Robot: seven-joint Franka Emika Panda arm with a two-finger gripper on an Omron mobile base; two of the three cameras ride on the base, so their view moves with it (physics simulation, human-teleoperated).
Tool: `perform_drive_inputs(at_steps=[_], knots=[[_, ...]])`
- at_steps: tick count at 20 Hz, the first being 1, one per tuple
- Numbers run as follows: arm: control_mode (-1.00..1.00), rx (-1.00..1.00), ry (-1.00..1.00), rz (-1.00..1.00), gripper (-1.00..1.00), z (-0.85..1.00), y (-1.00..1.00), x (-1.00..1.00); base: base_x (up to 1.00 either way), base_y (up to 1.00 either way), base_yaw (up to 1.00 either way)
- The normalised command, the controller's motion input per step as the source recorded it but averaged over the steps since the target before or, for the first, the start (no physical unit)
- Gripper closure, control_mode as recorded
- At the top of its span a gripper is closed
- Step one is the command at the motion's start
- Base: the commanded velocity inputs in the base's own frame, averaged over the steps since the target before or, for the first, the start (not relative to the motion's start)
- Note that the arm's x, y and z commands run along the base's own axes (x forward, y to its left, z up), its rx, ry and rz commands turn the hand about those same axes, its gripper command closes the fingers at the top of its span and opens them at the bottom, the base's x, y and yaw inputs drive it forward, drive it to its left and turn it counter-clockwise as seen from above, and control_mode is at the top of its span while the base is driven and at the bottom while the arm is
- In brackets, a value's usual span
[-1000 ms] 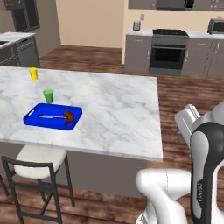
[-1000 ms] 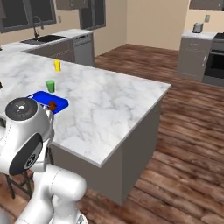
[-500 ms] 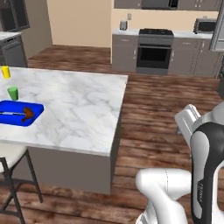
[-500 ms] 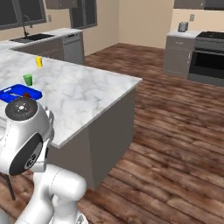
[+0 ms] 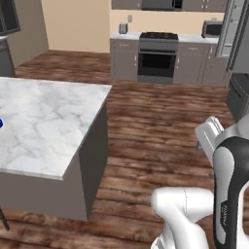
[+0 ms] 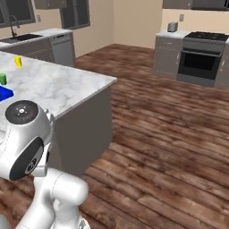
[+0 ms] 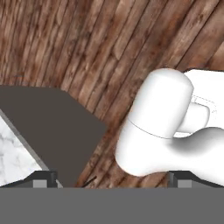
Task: Gather the carrot and cucumber from the fridge and place them on a tray on the dining counter. Then gather the chicken drumsticks from the fridge and place them on the other tray.
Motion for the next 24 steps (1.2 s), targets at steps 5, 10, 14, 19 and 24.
perform_drive_inputs(at_steps=[5,10,14,19,24], knots=[[1.00,0.00,0.00,0.00,-1.00,0.00,0.00,0.00,0.63,-0.72,0.00],[1.00,0.00,0.00,0.00,-1.00,0.00,0.00,0.00,0.74,-0.71,0.00],[1.00,0.00,0.00,0.00,-1.00,0.00,0.00,0.00,0.81,-0.54,0.00],[1.00,0.00,0.00,0.00,-1.00,0.00,0.00,0.00,0.63,-0.45,0.00],[1.00,0.00,0.00,0.00,-1.00,0.00,0.00,0.00,0.48,-0.42,0.00]])
